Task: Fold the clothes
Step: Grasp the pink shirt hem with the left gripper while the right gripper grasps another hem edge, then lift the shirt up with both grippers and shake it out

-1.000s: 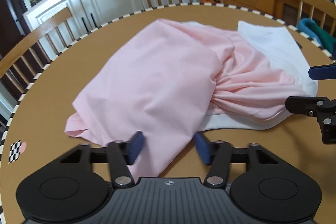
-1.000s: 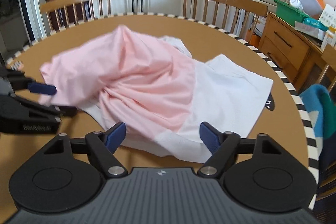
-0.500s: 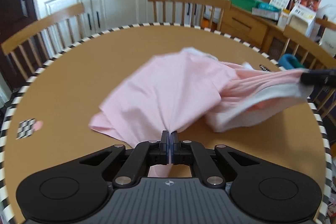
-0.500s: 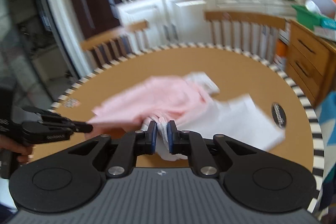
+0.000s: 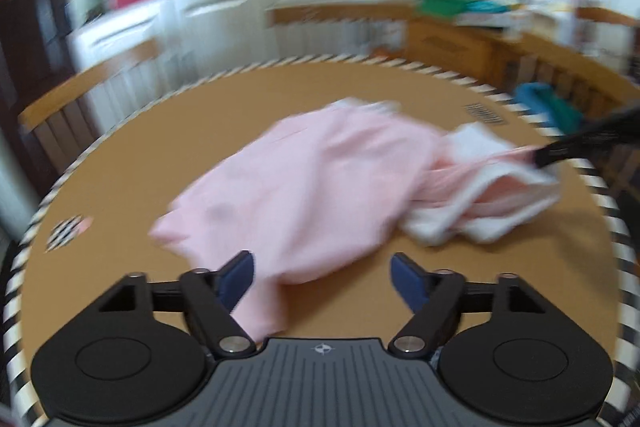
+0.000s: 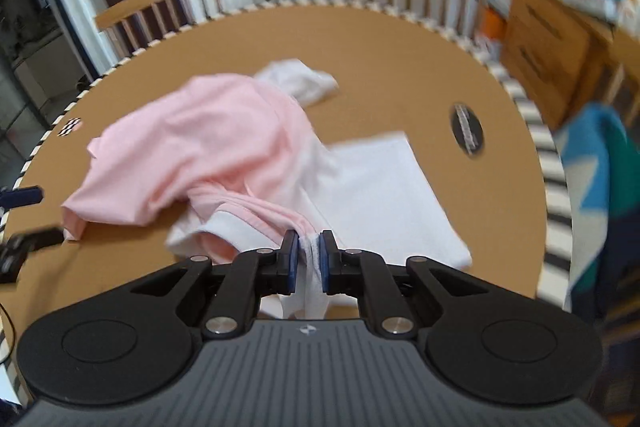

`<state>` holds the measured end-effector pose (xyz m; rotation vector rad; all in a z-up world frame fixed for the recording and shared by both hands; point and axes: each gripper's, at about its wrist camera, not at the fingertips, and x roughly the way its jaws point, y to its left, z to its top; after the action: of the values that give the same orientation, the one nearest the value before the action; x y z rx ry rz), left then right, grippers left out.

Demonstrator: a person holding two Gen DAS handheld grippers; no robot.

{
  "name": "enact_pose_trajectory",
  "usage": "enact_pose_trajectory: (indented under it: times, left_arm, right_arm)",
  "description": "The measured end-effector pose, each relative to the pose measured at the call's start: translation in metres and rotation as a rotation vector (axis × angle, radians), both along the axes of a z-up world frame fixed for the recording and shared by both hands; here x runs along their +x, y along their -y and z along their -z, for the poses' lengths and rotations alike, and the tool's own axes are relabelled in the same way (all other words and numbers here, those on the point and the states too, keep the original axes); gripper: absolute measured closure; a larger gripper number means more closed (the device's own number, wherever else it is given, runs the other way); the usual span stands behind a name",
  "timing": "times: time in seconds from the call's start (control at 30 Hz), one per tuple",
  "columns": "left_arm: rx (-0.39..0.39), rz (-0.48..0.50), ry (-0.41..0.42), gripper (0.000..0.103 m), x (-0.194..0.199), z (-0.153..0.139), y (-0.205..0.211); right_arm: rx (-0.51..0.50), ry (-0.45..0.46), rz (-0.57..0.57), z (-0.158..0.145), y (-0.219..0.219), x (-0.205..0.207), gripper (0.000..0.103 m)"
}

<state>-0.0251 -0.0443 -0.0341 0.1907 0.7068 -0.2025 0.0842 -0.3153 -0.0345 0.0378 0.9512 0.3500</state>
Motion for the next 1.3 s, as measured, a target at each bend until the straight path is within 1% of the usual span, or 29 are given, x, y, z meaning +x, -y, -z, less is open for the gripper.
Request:
enact_pose_trajectory:
  times: [0.07,0.1,0.13,0.17,0.2,0.23,0.3,0.37,0.4,0.43,0.47,0.5,0.53,0.57,0.6,0.63,0.7,0.73,0.77,0.87,0.9,0.93,1.0,1.03,1.07,1.13,1.2,1.27,1.3]
  left_arm:
    - [0.017,0.093,0.016,0.024,-0.004,0.009,0.03]
    - [0.036,0.134,0.026,0.031,-0.004,0.017,0.047]
    - [0.052,0.171,0.035,0.042,-0.001,0.025,0.06]
    - [0.074,0.195,0.036,0.049,0.002,0.034,0.074]
    - [0.097,0.211,0.035,0.059,0.007,0.043,0.086]
    - [0.12,0.223,0.038,0.063,0.011,0.051,0.095]
    - [0.184,0.241,0.047,0.062,0.021,0.064,0.111]
    - [0.253,0.252,0.059,0.056,0.033,0.076,0.122]
    - [0.248,0.257,0.065,0.046,0.039,0.078,0.124]
    - [0.244,0.262,0.071,0.047,0.045,0.08,0.126]
    - [0.226,0.271,0.067,0.054,0.052,0.081,0.127]
    - [0.162,0.286,0.029,0.079,0.059,0.081,0.125]
    - [0.114,0.282,-0.005,0.094,0.065,0.081,0.123]
    - [0.1,0.269,-0.015,0.094,0.067,0.08,0.122]
    - [0.085,0.257,-0.024,0.095,0.069,0.078,0.12]
    - [0.066,0.243,-0.033,0.095,0.069,0.076,0.117]
    - [0.024,0.201,-0.045,0.095,0.067,0.07,0.107]
    - [0.004,0.181,-0.049,0.095,0.067,0.067,0.101]
    - [-0.018,0.16,-0.051,0.095,0.07,0.06,0.093]
    - [-0.084,0.106,-0.055,0.096,0.07,0.049,0.079]
    - [-0.104,0.091,-0.055,0.096,0.071,0.043,0.075]
    - [-0.125,0.075,-0.054,0.096,0.072,0.037,0.071]
    - [-0.166,0.041,-0.048,0.096,0.071,0.025,0.06]
    - [-0.184,0.024,-0.041,0.096,0.068,0.019,0.055]
    - [-0.199,0.005,-0.027,0.096,0.063,0.011,0.048]
    - [-0.236,-0.046,-0.003,0.096,0.052,-0.005,0.031]
    - [-0.293,-0.114,0.01,0.096,0.04,-0.026,0.01]
    - [-0.347,-0.154,0.044,0.097,0.028,-0.057,-0.007]
    - [-0.36,-0.154,0.069,0.097,0.021,-0.075,-0.01]
  right_arm:
    - [0.038,-0.025,0.016,0.004,0.01,-0.003,0.091]
    - [0.046,-0.025,0.017,0.003,0.012,-0.004,0.091]
    - [0.053,-0.026,0.018,0.003,0.015,-0.006,0.091]
    - [0.059,-0.026,0.015,0.001,0.016,-0.007,0.091]
    - [0.06,-0.026,0.003,-0.003,0.016,-0.009,0.091]
    - [0.062,-0.026,-0.008,-0.007,0.015,-0.01,0.091]
    - [0.081,-0.039,-0.028,-0.014,0.014,-0.008,0.091]
    - [0.098,-0.049,-0.048,-0.021,0.016,-0.004,0.091]
    - [0.089,-0.047,-0.06,-0.023,0.016,-0.003,0.091]
    - [0.08,-0.045,-0.071,-0.025,0.017,-0.001,0.091]
    - [0.071,-0.044,-0.083,-0.027,0.017,0.001,0.09]
    - [0.062,-0.045,-0.098,-0.027,0.017,0.002,0.088]
    - [0.051,-0.049,-0.117,-0.026,0.016,0.002,0.083]
    - [0.035,-0.047,-0.139,-0.025,0.015,0.001,0.069]
    - [0.017,-0.036,-0.167,-0.024,0.014,-0.002,0.061]
    - [-0.002,-0.018,-0.199,-0.025,0.014,-0.006,0.051]
    - [-0.046,0.041,-0.286,-0.026,0.015,-0.021,0.045]
    - [-0.072,0.063,-0.332,-0.025,0.016,-0.028,0.04]
    - [-0.099,0.069,-0.376,-0.022,0.015,-0.034,0.037]
    - [-0.139,0.071,-0.469,-0.006,0.005,-0.042,0.037]
    - [-0.139,0.077,-0.489,0.0,0.0,-0.043,0.037]
    - [-0.115,0.091,-0.496,0.004,-0.005,-0.041,0.038]
    - [-0.029,0.089,-0.488,0.01,-0.017,-0.032,0.057]
    - [0.021,0.069,-0.47,0.011,-0.022,-0.026,0.097]
    - [0.071,0.062,-0.451,0.007,-0.024,-0.021,0.098]
    - [0.169,0.091,-0.412,-0.013,-0.022,-0.016,0.098]
    - [0.257,0.122,-0.382,-0.036,-0.019,-0.011,0.098]
    - [0.289,0.173,-0.412,-0.074,-0.018,-0.01,0.098]
    - [0.301,0.203,-0.434,-0.094,-0.018,-0.01,0.098]
